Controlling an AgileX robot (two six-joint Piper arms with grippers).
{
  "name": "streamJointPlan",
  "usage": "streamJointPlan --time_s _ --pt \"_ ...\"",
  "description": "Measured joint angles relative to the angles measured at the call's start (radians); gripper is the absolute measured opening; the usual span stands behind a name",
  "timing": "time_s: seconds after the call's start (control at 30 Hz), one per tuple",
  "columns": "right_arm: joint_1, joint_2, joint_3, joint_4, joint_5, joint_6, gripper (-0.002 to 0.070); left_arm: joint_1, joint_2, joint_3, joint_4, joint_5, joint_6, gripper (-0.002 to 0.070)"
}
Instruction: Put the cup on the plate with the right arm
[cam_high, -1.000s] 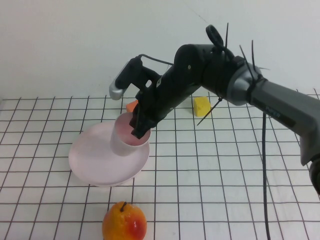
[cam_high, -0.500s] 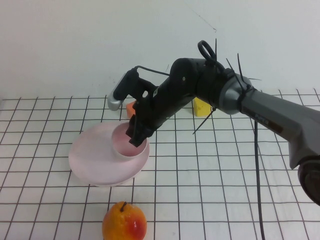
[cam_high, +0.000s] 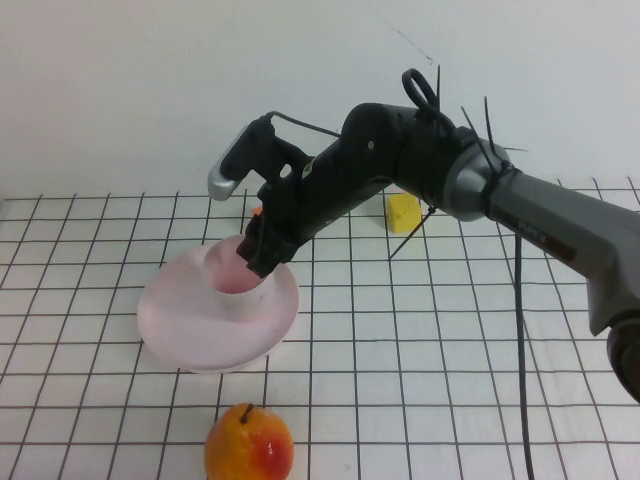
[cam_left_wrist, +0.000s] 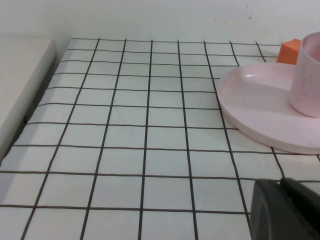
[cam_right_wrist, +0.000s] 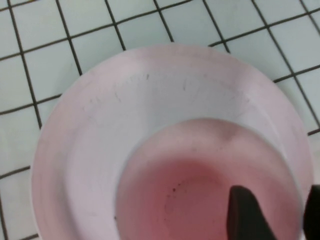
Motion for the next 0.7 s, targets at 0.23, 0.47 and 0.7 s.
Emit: streamJointPlan --time_s 0.23,0.47,0.7 --pt "0.0 -0.11 0.0 -0.132 0.032 -0.007 0.0255 0.0 0.0 0.0 0.0 0.0 0.0 -0.0003" --pt "0.0 -0.357 0.0 -0.31 0.223 -0.007 0.0125 0.0 0.0 0.0 0.0 0.0 0.0 -0.0003" --pt "0.002 -0.626 -0.002 -0.729 0.356 0.132 0.0008 0.0 0.0 0.0 0.0 0.0 0.0 -0.0003"
